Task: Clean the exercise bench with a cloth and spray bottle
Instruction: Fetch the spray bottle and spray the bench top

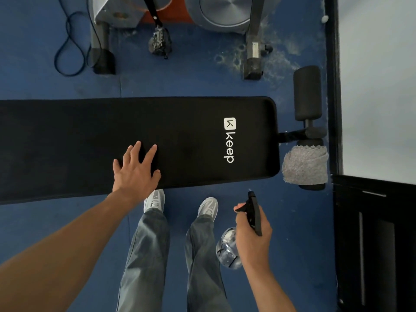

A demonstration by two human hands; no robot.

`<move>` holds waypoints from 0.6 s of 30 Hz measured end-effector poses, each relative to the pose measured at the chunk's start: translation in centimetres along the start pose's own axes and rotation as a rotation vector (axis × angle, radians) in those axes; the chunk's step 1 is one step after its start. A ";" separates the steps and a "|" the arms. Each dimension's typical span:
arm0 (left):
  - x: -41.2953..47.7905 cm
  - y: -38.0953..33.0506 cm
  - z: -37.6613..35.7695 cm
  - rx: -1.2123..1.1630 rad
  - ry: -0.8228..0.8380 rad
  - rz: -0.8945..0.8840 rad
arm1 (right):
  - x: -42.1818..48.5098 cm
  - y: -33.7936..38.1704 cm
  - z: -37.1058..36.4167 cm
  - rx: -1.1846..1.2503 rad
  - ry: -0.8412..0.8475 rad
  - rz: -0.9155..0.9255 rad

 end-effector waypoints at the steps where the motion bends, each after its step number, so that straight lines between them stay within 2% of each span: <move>1: -0.4 0.5 0.0 0.006 -0.018 0.014 | -0.1 0.1 -0.1 0.006 -0.004 -0.001; 10: -2.4 10.3 -1.4 -0.045 0.006 0.315 | -1.3 -0.3 -2.2 0.010 -0.015 0.032; 18: -3.5 16.6 -3.4 -0.029 0.136 0.431 | -2.7 -1.9 -4.7 -0.073 0.037 0.067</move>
Point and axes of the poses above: each hand's wrist, its own x-axis towards the middle knuckle, its own z-axis out of the back of the hand, y = z × x, the point moved 5 cm from there along x, towards the middle knuckle, and after that the axes turned 13 degrees about x, right-handed, at the moved point
